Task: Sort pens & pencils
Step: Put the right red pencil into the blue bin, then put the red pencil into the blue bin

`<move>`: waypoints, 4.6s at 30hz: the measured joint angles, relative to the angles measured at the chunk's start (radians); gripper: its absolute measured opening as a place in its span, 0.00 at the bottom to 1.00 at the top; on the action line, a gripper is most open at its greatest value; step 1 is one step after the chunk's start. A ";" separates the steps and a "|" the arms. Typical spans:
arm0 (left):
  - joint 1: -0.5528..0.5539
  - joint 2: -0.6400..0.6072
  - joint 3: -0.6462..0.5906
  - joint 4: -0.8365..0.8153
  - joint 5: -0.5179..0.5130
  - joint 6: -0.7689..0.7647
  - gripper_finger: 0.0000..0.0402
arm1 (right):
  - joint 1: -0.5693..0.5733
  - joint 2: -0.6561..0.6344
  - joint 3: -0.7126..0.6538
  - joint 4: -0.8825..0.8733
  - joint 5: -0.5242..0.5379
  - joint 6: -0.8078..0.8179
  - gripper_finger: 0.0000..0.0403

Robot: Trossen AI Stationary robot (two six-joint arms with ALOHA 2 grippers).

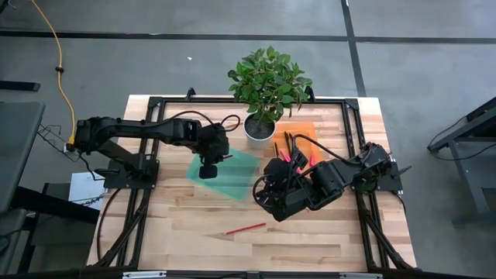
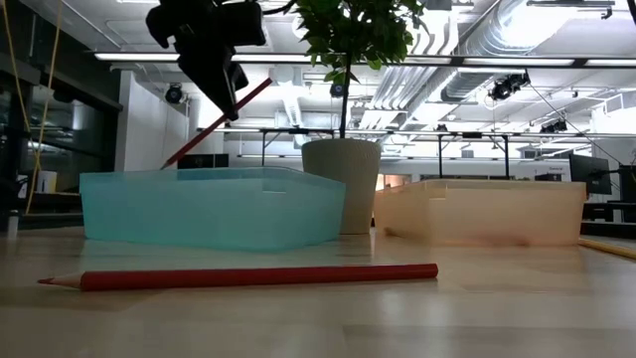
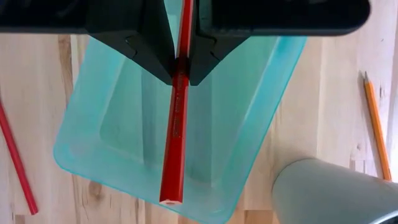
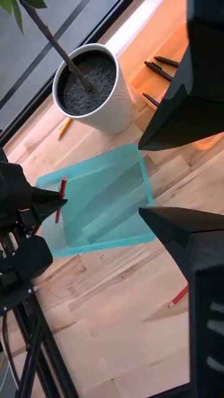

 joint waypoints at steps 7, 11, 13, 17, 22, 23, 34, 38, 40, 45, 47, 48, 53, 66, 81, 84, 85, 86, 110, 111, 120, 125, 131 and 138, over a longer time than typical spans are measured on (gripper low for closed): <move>0.000 0.000 0.000 -0.013 0.004 0.000 0.09 | 0.001 0.000 0.000 0.000 0.000 -0.002 0.37; 0.000 0.000 0.000 -0.027 0.017 0.002 0.17 | 0.001 0.000 0.000 0.000 0.000 -0.002 0.37; 0.000 0.000 0.000 -0.029 0.036 0.003 0.24 | 0.001 0.000 0.000 0.000 0.000 -0.002 0.37; 0.000 0.000 0.000 -0.054 0.033 0.002 0.40 | 0.001 0.000 0.000 0.000 0.000 -0.002 0.37; -0.001 0.000 0.000 -0.072 0.028 0.001 0.54 | 0.001 0.000 0.000 0.000 0.011 -0.008 0.37; -0.002 0.000 0.000 -0.070 0.027 0.001 0.56 | 0.001 0.000 0.000 0.000 0.012 -0.013 0.37; -0.219 -0.050 0.000 0.035 -0.056 -0.026 0.53 | 0.001 0.000 0.000 -0.037 0.012 -0.014 0.37; -0.342 -0.124 0.000 0.118 -0.184 -0.092 0.49 | -0.002 -0.005 0.000 -0.035 0.023 -0.018 0.37; -0.388 -0.170 0.000 0.161 -0.238 -0.128 0.47 | -0.008 -0.016 0.000 -0.034 0.027 -0.018 0.37; -0.491 -0.286 0.000 0.271 -0.381 -0.208 0.44 | -0.019 -0.071 0.000 -0.034 0.082 -0.017 0.37; -0.542 -0.327 0.000 0.318 -0.433 -0.225 0.44 | -0.019 -0.102 -0.002 -0.035 0.116 -0.009 0.37; -0.570 -0.346 0.000 0.344 -0.459 -0.230 0.44 | -0.019 -0.120 -0.002 -0.034 0.138 -0.002 0.37; -0.751 -0.408 0.000 0.458 -0.646 -0.218 0.43 | 0.013 -0.200 -0.005 -0.033 0.245 0.032 0.37; -1.196 -0.366 0.000 0.543 -1.259 -0.217 0.43 | 0.221 -0.416 -0.622 0.436 0.389 0.308 0.37; -1.407 -0.209 0.000 0.535 -1.438 -0.451 0.43 | 0.143 -0.416 -1.232 1.643 -0.011 0.119 0.37; -1.445 -0.183 0.000 0.534 -1.500 -0.499 0.43 | 0.123 -0.382 -1.241 1.654 -0.105 0.151 0.37; -1.455 -0.178 0.000 0.535 -1.526 -0.514 0.43 | 0.114 -0.365 -1.229 1.636 -0.148 0.161 0.37; -1.463 -0.174 0.000 0.534 -1.544 -0.525 0.43 | 0.109 -0.349 -1.219 1.614 -0.197 0.164 0.37; -1.479 -0.188 0.000 0.493 -1.624 -0.577 0.43 | -0.037 0.053 -0.754 0.926 -0.658 -0.175 0.37; -1.479 -0.189 0.000 0.488 -1.624 -0.578 0.43 | -0.041 0.065 -0.734 0.901 -0.665 -0.197 0.37; -1.479 -0.200 0.000 0.392 -1.623 -0.662 0.43 | -0.061 0.111 -0.700 0.815 -0.724 -0.324 0.37; -1.479 -0.200 0.000 0.341 -1.616 -0.719 0.43 | -0.068 0.111 -0.702 0.767 -0.725 -0.370 0.37; -1.479 -0.206 0.000 0.297 -1.602 -0.767 0.43 | -0.088 0.127 -0.703 0.763 -0.721 -0.424 0.37; -1.479 -0.206 0.000 0.294 -1.595 -0.781 0.43 | -0.107 0.194 -0.702 0.768 -0.777 -0.478 0.37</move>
